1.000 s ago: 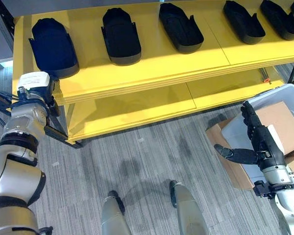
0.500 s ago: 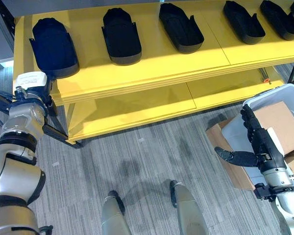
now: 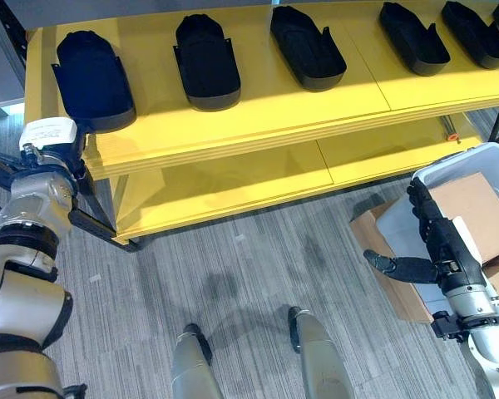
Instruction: Move parts from the plastic box to the shelf.
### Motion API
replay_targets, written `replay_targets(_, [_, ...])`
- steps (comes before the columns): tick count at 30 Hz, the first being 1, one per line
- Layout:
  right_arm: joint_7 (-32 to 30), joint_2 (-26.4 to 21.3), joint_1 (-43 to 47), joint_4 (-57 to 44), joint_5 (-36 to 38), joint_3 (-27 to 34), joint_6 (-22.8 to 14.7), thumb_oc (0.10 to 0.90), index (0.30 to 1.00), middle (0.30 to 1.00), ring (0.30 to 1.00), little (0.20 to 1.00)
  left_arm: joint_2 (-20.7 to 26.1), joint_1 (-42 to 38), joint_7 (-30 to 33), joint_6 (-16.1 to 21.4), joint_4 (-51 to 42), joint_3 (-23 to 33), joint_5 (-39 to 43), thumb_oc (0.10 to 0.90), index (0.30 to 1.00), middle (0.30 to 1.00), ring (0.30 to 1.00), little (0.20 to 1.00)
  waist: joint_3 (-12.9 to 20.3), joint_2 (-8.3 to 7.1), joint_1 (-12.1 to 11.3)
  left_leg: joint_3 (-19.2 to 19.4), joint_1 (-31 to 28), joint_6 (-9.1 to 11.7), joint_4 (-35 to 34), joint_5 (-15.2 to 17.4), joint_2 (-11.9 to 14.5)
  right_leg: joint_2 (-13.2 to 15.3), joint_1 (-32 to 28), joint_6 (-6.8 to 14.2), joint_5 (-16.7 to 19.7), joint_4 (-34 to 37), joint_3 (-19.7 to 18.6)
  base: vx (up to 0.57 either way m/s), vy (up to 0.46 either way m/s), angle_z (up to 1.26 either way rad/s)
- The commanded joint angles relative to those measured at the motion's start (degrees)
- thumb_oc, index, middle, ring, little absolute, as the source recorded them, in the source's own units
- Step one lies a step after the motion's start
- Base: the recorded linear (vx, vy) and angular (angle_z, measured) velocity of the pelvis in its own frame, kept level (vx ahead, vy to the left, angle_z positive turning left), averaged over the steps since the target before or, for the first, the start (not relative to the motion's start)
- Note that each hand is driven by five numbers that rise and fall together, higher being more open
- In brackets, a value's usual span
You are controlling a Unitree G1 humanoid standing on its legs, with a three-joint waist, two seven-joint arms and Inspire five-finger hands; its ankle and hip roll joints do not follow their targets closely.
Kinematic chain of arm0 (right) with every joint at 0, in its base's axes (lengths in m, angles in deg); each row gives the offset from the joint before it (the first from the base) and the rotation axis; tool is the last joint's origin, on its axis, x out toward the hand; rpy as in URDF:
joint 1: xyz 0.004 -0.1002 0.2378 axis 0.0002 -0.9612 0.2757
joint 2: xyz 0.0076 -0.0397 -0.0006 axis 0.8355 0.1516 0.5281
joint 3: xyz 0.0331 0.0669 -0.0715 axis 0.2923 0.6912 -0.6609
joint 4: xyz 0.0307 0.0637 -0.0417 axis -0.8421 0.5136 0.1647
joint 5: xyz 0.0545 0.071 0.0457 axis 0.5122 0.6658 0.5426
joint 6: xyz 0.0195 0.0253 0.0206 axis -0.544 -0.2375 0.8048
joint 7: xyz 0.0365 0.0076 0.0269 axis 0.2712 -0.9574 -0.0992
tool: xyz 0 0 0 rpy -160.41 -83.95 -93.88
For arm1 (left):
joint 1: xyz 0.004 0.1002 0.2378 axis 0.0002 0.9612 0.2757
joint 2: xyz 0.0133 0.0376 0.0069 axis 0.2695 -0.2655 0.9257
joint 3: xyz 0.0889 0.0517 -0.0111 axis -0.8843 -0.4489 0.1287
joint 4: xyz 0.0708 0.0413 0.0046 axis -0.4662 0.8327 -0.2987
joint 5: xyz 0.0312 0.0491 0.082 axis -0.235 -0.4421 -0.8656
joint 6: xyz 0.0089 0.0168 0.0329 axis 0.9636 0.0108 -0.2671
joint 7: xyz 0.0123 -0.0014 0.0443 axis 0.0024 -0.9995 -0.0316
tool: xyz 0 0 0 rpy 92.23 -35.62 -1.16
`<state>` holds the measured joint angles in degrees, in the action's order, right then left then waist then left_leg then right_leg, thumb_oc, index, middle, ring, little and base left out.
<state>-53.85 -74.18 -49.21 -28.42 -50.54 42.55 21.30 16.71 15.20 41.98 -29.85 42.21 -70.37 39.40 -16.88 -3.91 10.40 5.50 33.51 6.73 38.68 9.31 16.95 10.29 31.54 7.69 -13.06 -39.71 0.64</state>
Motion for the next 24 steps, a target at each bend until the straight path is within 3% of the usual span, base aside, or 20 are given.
replay_targets(1, [-1.1,-1.7,1.6,-6.6,3.1,6.2,-5.8,0.9,1.0,1.0,1.0,1.0,7.2,-2.2,4.0,0.2,-9.7,2.1,0.1,0.9,1.0,1.0,1.0,1.0,4.5,0.85,-0.9,-2.2,-2.6,-2.0,-3.2,-2.2,0.7,2.5,-5.0,-0.1,4.3,3.1,0.0,0.0,0.0,0.0])
replay_targets(7, [-1.2,-0.6,1.1,-6.2,2.2,7.6,-5.1,0.9,1.0,1.0,1.0,1.0,9.1,4.7,3.4,0.2,-21.6,8.5,-0.9,0.9,1.0,1.0,1.0,1.0,4.1,0.91,-1.8,-2.6,-2.4,-2.0,-3.3,-2.2,0.5,2.5,-5.0,-0.3,4.0,3.0,0.4,-0.01,-0.005,0.02])
replay_targets(10, [-1.1,0.3,0.5,-6.0,1.7,8.5,-4.3,0.9,1.0,1.0,1.0,1.0,9.5,10.7,2.3,0.3,-29.7,14.4,-1.1,0.9,1.0,1.0,1.0,1.0,4.0,0.84,-2.2,-2.8,-2.2,-2.1,-3.2,-2.0,0.5,2.5,-4.9,-0.5,4.0,3.0,0.5,0.0,-0.003,0.01])
replay_targets(24, [-0.6,0.9,0.8,-5.8,0.4,9.3,-2.9,0.9,1.0,1.0,1.0,1.0,8.0,22.2,1.4,0.7,-42.1,25.4,-3.8,0.9,1.0,1.0,1.0,1.0,3.8,1.22,-2.3,-2.8,-1.9,-2.2,-3.0,-1.7,0.4,2.3,-4.4,-0.9,3.8,2.7,0.4,0.0,-0.001,0.01])
